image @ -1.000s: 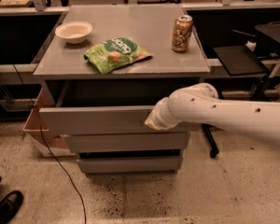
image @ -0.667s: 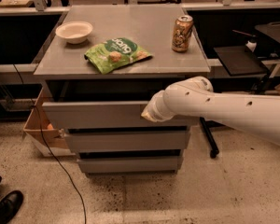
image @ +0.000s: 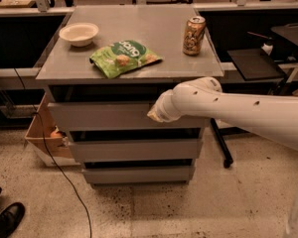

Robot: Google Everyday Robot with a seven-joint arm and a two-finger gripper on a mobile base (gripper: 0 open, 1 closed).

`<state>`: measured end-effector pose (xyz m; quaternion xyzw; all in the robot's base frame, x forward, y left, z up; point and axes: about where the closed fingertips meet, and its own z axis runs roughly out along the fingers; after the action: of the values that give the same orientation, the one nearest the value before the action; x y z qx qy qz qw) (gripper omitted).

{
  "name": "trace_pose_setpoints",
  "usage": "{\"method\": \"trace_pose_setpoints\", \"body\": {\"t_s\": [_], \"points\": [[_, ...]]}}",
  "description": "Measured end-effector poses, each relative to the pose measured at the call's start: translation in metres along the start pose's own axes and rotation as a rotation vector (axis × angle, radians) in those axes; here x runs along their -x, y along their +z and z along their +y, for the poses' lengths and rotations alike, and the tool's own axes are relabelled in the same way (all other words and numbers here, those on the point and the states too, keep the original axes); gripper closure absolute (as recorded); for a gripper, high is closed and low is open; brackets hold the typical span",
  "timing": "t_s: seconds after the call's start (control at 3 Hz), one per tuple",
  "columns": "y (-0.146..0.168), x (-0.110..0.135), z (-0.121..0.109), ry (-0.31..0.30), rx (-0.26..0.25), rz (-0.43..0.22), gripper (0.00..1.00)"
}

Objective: Close top drawer

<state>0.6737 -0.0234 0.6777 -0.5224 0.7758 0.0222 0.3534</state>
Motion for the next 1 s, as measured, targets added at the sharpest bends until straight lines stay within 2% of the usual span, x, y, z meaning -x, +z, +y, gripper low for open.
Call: {"method": "trace_pose_setpoints", "body": {"t_s": [0.33,0.67,1.0], "points": [[0.001,-0.002,-0.003,0.015,0.016,-0.001,1.00],[-0.022,-0.016,-0.003,0.031,0.081,0.011,1.00],[-0.073,-0.045,0.018,0.015,0.190,0.037,1.00]]}}
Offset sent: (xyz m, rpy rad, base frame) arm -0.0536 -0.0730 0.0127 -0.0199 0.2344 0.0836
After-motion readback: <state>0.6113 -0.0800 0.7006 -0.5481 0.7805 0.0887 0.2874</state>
